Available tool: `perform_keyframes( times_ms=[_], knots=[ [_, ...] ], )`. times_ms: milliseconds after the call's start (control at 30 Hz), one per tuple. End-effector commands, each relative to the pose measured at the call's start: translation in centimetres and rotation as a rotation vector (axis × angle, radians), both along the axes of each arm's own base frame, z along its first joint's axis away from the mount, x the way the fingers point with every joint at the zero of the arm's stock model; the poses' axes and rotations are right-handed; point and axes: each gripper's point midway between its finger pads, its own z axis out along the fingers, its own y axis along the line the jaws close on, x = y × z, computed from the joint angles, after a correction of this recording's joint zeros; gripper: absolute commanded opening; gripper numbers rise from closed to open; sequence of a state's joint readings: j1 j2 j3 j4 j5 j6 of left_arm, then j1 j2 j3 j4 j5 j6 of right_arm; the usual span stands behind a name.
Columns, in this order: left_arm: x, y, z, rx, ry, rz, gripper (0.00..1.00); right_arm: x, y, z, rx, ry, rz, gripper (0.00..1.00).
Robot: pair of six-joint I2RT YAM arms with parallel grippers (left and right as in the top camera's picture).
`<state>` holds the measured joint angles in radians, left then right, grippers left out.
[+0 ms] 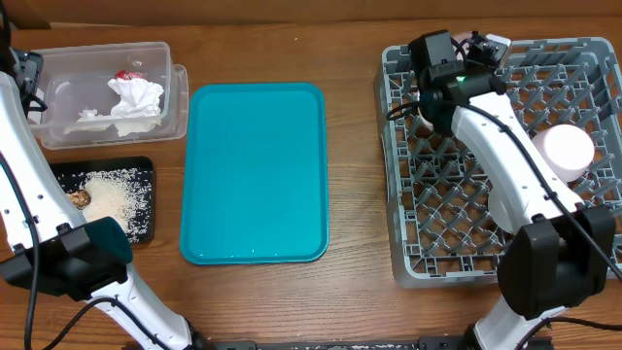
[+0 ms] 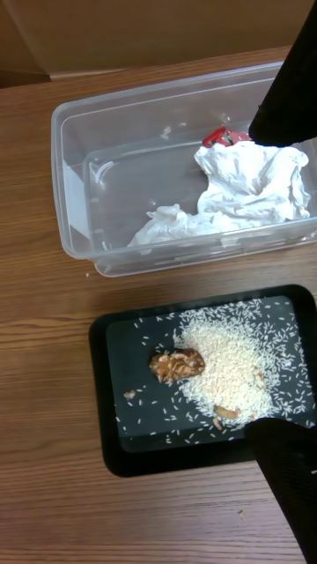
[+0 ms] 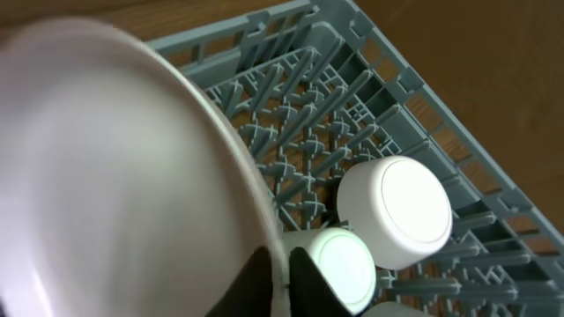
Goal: Sort waste into correct bins and load items into the dishwasher
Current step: 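Lift the white plate and carry it to the rack's upper left, then stand the plate upright in the rack and release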
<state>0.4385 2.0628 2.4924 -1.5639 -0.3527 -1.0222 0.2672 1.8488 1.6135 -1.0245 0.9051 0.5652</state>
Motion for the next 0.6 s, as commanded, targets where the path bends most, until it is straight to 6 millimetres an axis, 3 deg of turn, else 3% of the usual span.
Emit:
perform_keyframes(
  times_ms=[0,67,100,200,233,400,567],
  knots=[
    [0.0,0.0,-0.2,0.007,0.009,0.009,1.00,-0.2,0.8,0.2,-0.012,0.009,0.017,0.15],
    [0.0,0.0,-0.2,0.007,0.010,0.009,1.00,-0.5,1.0,0.8,-0.012,0.019,0.023,0.28],
    [0.0,0.0,-0.2,0.007,0.009,0.009,1.00,-0.6,1.0,1.2,-0.004,0.018,0.025,0.41],
    [0.1,0.0,-0.2,0.007,0.010,0.009,1.00,-0.8,1.9,3.1,0.079,-0.003,0.051,0.94],
    [0.0,0.0,-0.2,0.007,0.009,0.009,1.00,-0.9,2.4,4.1,0.121,-0.017,0.066,1.00],
    [0.0,0.0,-0.2,0.007,0.010,0.009,1.00,-3.0,5.1,10.6,0.371,-0.123,0.177,1.00],
    [0.1,0.0,-0.2,0.007,0.010,0.009,1.00,-8.8,6.5,17.8,0.564,-0.259,0.311,1.00]
  ],
)
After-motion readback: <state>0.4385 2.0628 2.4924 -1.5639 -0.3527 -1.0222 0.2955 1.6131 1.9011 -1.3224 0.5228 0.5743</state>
